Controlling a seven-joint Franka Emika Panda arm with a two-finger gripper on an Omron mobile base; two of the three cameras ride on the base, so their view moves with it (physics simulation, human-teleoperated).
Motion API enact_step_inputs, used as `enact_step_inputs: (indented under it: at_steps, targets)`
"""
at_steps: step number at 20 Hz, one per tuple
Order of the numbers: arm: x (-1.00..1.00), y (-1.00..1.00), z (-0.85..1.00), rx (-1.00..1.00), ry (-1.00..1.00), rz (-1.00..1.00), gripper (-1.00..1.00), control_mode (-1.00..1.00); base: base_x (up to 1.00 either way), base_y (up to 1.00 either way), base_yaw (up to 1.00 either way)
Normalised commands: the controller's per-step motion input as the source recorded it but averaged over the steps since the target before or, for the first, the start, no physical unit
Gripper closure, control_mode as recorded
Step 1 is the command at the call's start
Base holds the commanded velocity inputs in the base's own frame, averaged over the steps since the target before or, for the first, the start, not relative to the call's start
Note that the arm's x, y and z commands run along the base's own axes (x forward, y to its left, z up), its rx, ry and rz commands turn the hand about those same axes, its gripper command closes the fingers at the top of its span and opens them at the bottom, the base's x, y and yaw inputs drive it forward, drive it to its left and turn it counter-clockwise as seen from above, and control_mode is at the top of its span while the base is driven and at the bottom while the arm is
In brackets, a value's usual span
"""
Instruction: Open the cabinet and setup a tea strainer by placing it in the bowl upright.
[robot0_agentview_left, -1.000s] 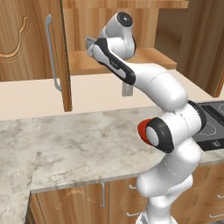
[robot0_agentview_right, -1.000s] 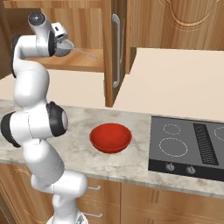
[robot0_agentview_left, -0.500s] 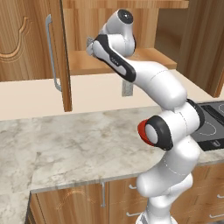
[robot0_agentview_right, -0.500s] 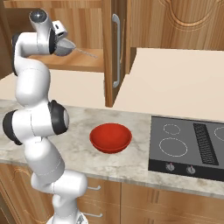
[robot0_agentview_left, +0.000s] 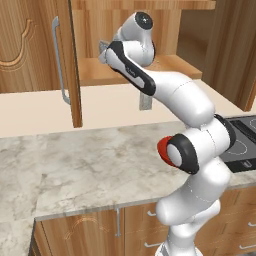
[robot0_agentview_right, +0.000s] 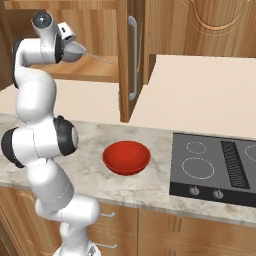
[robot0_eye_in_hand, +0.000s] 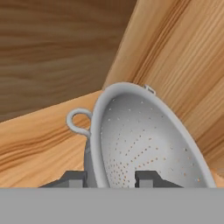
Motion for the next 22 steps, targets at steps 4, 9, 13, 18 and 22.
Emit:
enact_step_inputs:
  at_steps: [4, 9, 13, 18, 22]
  targets:
    - [-0.26, 0.00, -0.09, 0.00, -0.25, 0.00, 1.00, -1.00, 0.00, 0.00, 0.00]
    - [-0.79, 0.00, 0.08, 0.00, -0.04, -0.12, 1.00, -1.00, 0.00, 0.00, 0.00]
    - [-0.98, -0.04, 0.09, -0.01, -0.04, -0.20, 1.00, -1.00, 0.00, 0.00, 0.00]
    - [-0.89, -0.05, 0.14, -0.03, 0.01, -0.21, 1.00, -1.00, 0.00, 0.00, 0.00]
    - [-0.58, -0.04, 0.00, -0.01, 0.05, -0.14, 1.00, -1.00, 0.00, 0.00, 0.00]
